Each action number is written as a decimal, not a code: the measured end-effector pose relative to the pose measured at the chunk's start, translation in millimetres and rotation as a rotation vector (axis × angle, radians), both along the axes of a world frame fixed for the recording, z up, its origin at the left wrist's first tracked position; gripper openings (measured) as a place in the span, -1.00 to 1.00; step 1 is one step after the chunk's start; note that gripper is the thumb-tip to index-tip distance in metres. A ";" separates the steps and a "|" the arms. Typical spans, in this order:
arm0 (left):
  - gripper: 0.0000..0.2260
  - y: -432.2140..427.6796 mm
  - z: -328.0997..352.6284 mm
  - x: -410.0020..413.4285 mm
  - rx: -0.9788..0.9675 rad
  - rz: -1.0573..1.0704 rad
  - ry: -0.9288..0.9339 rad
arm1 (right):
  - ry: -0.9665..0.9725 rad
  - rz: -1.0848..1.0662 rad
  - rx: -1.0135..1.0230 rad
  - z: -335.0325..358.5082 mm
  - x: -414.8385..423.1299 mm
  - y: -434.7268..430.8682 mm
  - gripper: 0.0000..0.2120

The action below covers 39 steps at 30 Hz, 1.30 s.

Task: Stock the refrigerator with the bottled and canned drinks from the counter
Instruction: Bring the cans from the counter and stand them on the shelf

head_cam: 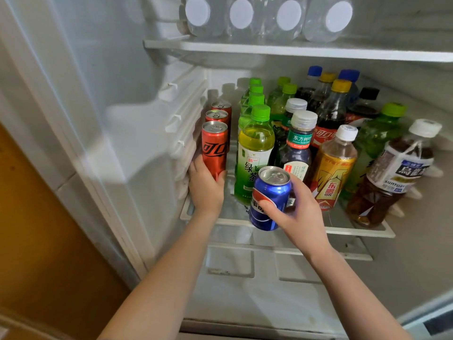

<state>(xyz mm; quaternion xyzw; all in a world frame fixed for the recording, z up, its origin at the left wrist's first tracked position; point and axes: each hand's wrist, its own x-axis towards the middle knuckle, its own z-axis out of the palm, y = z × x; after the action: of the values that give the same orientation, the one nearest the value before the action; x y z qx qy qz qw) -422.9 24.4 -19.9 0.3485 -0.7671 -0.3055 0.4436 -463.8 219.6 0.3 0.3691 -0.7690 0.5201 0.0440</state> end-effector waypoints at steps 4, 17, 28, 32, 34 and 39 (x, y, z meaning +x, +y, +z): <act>-0.39 0.5 2.0 -0.3 -0.006 0.002 -0.029 | 0.010 -0.003 0.005 0.5 0.2 -0.2 -0.40; -0.41 6.7 5.8 13.3 0.172 -0.168 0.096 | -0.045 -0.012 0.007 2.8 4.6 -1.2 -0.36; -0.66 63.1 28.0 144.5 -0.044 -0.476 0.206 | -0.041 0.052 -0.073 0.1 40.4 -25.3 -0.41; -0.73 59.5 46.6 170.0 -0.301 -0.526 0.165 | 0.002 0.104 -0.087 2.5 55.3 -53.9 -0.46; -0.78 54.1 53.6 177.4 -0.544 -0.462 0.204 | 0.020 0.134 -0.083 4.3 58.2 -68.6 -0.55; -0.75 27.9 60.4 181.1 -0.958 0.035 0.312 | -0.100 0.127 -0.065 0.6 54.5 -95.9 -0.33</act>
<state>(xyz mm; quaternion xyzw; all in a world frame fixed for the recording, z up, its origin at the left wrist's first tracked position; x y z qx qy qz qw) -241.8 52.4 40.5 0.0686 -0.7398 0.0400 0.6681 -409.2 123.6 1.0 0.3891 -0.7279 0.5643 -0.0153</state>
